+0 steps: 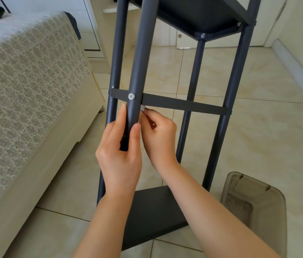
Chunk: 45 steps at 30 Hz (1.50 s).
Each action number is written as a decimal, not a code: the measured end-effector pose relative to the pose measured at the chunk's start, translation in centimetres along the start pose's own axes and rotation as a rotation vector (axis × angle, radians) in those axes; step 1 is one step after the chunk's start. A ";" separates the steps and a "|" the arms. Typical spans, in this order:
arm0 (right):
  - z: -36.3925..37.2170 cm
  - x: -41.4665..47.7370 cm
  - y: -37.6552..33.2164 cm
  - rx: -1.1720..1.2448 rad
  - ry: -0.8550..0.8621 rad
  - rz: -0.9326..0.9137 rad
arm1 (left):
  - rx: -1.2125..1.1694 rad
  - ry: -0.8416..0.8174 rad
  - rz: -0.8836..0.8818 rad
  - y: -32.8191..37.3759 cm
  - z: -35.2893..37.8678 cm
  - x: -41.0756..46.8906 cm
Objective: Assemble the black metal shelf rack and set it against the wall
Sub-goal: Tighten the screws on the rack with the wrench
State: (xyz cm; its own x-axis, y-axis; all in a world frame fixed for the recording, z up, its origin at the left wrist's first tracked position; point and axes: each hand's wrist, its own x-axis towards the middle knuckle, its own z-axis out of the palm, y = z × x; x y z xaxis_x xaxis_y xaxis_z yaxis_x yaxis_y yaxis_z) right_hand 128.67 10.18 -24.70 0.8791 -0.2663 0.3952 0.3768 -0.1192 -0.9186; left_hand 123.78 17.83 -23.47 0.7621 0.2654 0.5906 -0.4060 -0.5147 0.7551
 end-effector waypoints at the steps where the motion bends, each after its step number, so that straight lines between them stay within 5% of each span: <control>1: -0.3 -0.2 -0.1 -0.024 -0.017 -0.004 | -0.001 0.000 0.000 0.0 0.0 0.0; 13: -4.9 -2.6 -0.8 -0.192 -0.088 0.089 | -0.011 -0.005 0.021 0.2 -0.1 -0.6; 27: -15.2 3.6 -0.4 -0.321 0.320 0.359 | 0.016 0.008 0.109 0.0 -1.2 -1.3; 35: -17.4 8.0 -2.1 -0.316 0.139 0.510 | -0.027 0.001 0.015 -0.5 -1.7 -1.3; 45: -18.0 8.5 -3.7 0.018 0.051 0.622 | 0.076 -0.026 -0.135 -1.8 -2.6 0.0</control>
State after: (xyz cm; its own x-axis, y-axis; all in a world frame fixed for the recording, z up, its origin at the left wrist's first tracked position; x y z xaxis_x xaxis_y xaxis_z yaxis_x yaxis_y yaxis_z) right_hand 129.47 -8.85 -17.89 0.9208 -0.3259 -0.2142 -0.1956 0.0893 -0.9766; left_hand 123.23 20.84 -24.07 0.8206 0.3154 0.4766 -0.2603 -0.5362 0.8030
